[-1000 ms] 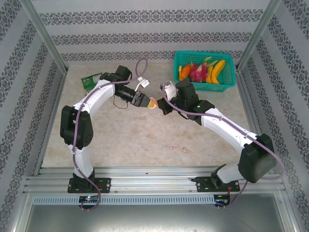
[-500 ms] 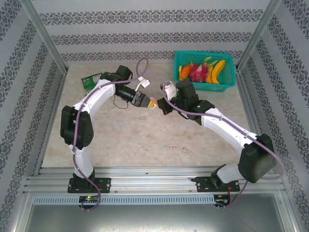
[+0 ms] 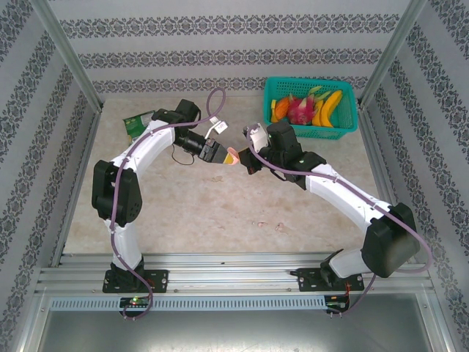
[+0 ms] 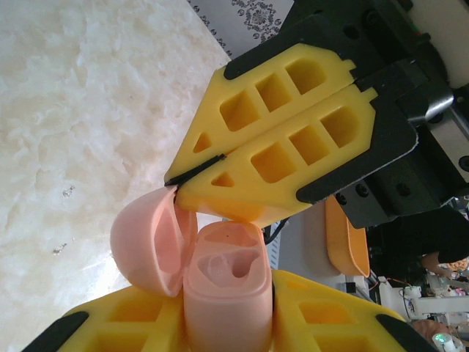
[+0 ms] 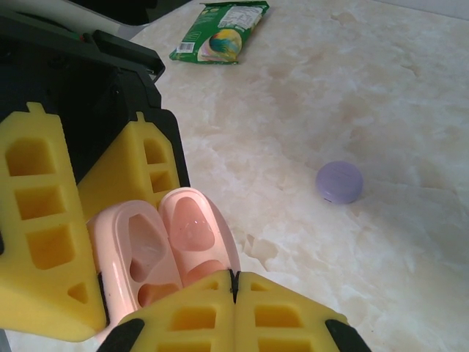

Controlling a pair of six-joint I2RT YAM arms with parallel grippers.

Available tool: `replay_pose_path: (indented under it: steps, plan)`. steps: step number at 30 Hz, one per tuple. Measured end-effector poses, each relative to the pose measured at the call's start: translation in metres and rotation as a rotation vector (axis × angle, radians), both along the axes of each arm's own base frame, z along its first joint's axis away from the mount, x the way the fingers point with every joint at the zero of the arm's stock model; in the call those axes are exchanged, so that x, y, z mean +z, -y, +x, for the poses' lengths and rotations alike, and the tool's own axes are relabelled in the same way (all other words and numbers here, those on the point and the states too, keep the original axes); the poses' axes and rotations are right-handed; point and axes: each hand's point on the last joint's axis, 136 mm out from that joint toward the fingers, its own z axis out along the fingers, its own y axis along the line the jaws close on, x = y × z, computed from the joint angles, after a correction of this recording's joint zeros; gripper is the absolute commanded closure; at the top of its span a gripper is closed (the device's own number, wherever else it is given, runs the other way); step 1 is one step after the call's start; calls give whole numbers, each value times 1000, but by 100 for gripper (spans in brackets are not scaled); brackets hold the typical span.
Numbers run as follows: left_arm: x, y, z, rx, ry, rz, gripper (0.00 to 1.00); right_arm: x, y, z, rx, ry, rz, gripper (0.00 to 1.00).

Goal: Insert wireless bluetooth earbuds into charging case

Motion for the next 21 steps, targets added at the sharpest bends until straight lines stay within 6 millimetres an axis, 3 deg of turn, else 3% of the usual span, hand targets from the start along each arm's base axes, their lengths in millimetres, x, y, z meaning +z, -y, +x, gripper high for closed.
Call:
replay_pose_path:
  steps: [3, 6, 14, 17, 21]
  plan:
    - [-1, 0, 0, -1, -4, 1, 85, -1, 1, 0, -2, -5, -3, 98]
    - [-1, 0, 0, -2, -3, 0, 99, -1, 2, 1, -5, -10, 1, 84]
    - [-1, 1, -1, -7, 11, -10, 100, 6, 17, 7, -48, -48, 56, 67]
    - [-7, -2, -5, -1, 16, 9, 100, 24, 34, 10, -102, -31, 99, 62]
    - [-13, -9, -11, 36, 75, 45, 100, 53, 57, -1, -171, -7, 164, 45]
